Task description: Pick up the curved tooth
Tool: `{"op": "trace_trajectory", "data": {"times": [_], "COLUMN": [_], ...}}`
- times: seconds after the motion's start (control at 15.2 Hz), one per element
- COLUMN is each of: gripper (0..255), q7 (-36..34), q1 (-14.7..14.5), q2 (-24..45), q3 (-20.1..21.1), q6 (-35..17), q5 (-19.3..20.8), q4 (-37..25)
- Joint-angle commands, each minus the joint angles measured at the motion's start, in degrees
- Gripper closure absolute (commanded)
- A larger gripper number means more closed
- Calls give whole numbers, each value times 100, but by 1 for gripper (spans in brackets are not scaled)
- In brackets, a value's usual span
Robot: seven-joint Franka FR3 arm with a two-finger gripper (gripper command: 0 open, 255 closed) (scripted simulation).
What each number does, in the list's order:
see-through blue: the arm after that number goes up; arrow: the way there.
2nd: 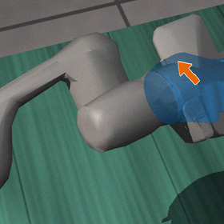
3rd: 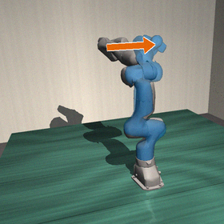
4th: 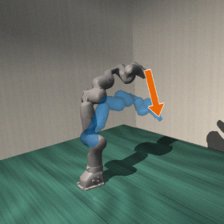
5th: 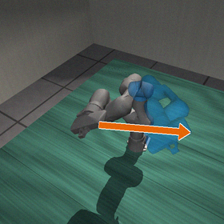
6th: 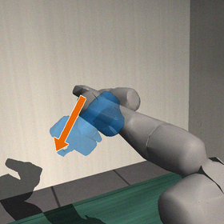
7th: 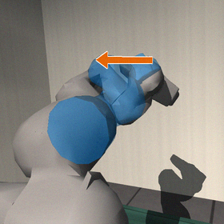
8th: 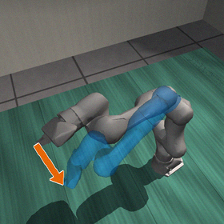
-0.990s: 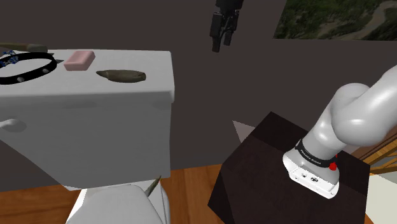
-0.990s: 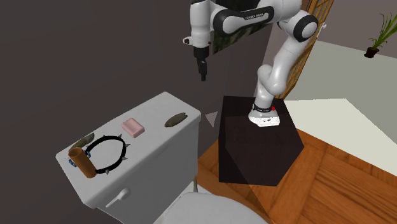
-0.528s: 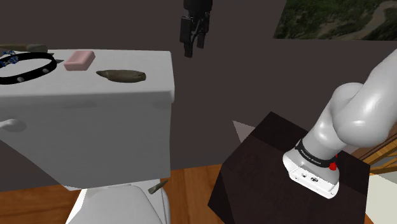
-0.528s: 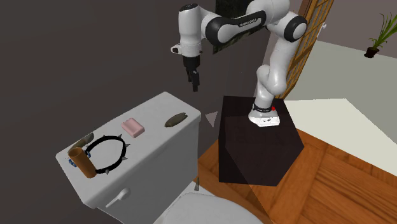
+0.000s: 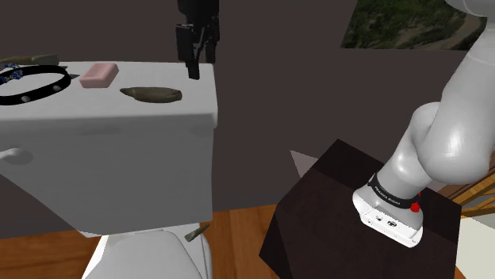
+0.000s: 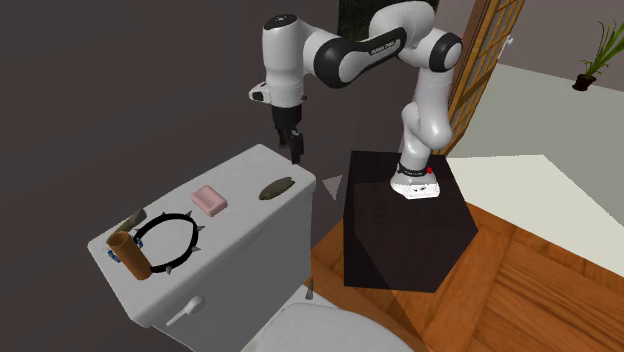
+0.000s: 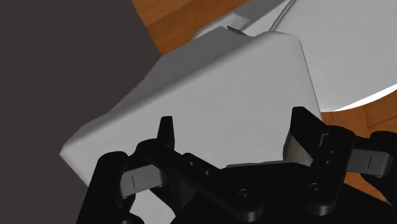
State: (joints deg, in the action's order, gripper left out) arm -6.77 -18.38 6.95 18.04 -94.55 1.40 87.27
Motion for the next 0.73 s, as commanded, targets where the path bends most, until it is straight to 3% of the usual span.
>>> {"op": "trace_trajectory", "data": {"times": [0.0,0.4,0.66], "gripper": [0,0,0], "q7": [-42,-135,-142], "q1": [-166,-882,-814], "q2": [392,1720,1597], "q3": [109,328,320], "q6": [69,595,214], "q5": [192,856,811], "q4": [-455,-2252,-1751]}}
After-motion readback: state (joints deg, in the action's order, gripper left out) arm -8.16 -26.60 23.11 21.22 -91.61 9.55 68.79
